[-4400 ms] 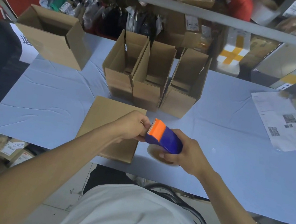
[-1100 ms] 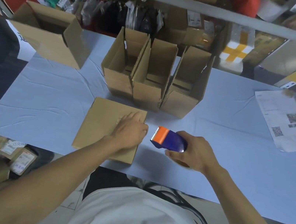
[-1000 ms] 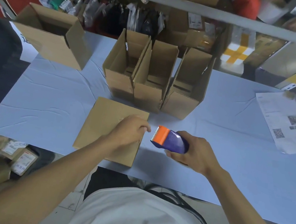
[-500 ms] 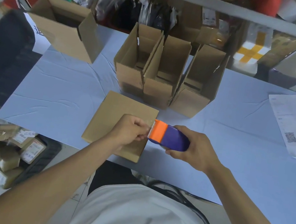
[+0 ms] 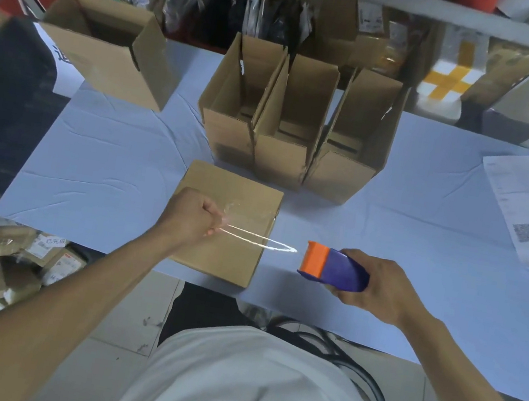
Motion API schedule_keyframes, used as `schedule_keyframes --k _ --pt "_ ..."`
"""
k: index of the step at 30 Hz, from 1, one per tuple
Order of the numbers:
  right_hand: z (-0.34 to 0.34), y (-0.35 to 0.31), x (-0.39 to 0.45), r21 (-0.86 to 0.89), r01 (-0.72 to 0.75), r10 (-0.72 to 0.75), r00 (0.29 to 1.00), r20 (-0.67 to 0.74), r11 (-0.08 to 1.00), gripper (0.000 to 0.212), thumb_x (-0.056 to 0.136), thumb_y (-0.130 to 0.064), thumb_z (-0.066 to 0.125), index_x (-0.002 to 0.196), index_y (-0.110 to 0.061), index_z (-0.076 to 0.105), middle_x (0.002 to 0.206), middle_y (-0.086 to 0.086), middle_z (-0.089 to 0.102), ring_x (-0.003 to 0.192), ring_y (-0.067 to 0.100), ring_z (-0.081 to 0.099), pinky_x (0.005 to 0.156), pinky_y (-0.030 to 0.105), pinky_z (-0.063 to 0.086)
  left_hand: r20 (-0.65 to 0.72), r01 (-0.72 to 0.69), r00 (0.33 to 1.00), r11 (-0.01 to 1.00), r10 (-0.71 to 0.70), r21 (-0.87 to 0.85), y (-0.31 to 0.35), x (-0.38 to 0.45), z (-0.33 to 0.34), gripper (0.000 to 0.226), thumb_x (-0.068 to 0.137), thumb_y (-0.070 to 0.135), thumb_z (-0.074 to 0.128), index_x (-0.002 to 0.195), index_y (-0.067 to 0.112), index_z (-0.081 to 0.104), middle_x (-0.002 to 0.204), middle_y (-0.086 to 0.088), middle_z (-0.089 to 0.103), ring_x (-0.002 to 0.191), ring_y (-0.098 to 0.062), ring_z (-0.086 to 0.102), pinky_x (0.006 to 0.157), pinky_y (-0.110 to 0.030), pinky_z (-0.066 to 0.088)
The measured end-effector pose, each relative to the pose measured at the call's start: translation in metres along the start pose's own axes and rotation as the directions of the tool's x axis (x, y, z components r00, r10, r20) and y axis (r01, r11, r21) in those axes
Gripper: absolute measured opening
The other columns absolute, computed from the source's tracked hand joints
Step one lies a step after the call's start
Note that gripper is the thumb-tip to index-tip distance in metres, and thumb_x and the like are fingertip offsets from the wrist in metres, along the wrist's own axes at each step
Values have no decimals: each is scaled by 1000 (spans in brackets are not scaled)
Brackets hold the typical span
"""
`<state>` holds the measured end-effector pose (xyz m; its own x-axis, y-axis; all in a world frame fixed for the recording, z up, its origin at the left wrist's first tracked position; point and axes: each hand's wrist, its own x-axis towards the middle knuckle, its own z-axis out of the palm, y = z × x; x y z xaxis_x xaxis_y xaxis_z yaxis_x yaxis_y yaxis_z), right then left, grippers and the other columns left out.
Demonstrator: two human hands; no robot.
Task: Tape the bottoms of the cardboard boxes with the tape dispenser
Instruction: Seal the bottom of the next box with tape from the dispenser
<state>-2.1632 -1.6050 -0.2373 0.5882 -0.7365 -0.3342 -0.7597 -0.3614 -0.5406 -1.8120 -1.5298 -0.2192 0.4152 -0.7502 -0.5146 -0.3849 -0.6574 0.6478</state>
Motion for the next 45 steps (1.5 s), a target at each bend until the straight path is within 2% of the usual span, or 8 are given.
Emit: schedule_keyframes --k 12,18,23,28,31,36,40,45 --pt "9 -2 5 -93 -30 34 999 38 995 47 67 -55 71 109 -42 54 81 -21 64 70 7 61 62 25 50 15 -94 996 982 93 162 -10 5 9 29 78 26 77 57 9 68 60 -7 66 57 -16 57 61 -30 49" --pt "19 -17 15 -223 -58 84 991 106 973 43 71 -52 69 107 -37 51 82 -16 63 72 13 59 57 23 43 -36 -78 984 601 175 795 19 8 5 46 78 58 68 63 21 45 68 4 48 72 -22 46 64 -30 32" --pt "27 -36 32 -293 -56 104 983 152 954 46 70 -50 68 110 -32 53 88 -9 65 76 18 60 61 26 44 355 -255 916 955 188 151 21 1 29 44 84 66 55 69 29 36 70 14 41 66 -11 38 60 -32 32" --pt "38 -51 38 -300 -253 317 929 188 920 42 66 -63 68 85 -25 60 79 -5 61 72 22 58 56 27 39 445 -548 817 732 367 404 11 5 48 21 88 52 55 81 32 50 97 9 49 89 -10 39 71 -18 27" --pt "35 -49 30 -232 -278 308 945 105 932 36 67 -61 65 83 -30 55 75 -10 61 67 17 57 55 26 39 539 -617 778 549 322 564 12 6 58 39 88 51 40 103 22 60 118 -3 46 116 -26 36 95 -34 30" --pt "16 -51 9 24 -146 147 989 -34 989 38 70 -53 73 102 -39 56 77 -16 65 68 9 60 59 27 49 458 -626 775 631 436 459 20 0 58 23 87 15 61 84 33 75 89 14 37 94 -15 34 94 -33 31" --pt "15 -59 -9 192 -24 39 996 -75 981 51 70 -33 82 115 -38 59 88 -18 66 78 11 61 75 33 53 198 -368 915 929 351 51 22 -14 52 23 90 7 53 91 16 74 86 5 72 84 -14 64 86 -32 51" --pt "25 -76 -21 298 55 -16 991 -129 953 59 69 -29 84 118 -43 54 98 -24 64 89 7 63 76 20 53 455 94 884 911 110 -403 16 -30 47 12 96 8 59 95 1 68 82 -9 68 75 -16 65 66 -22 54"
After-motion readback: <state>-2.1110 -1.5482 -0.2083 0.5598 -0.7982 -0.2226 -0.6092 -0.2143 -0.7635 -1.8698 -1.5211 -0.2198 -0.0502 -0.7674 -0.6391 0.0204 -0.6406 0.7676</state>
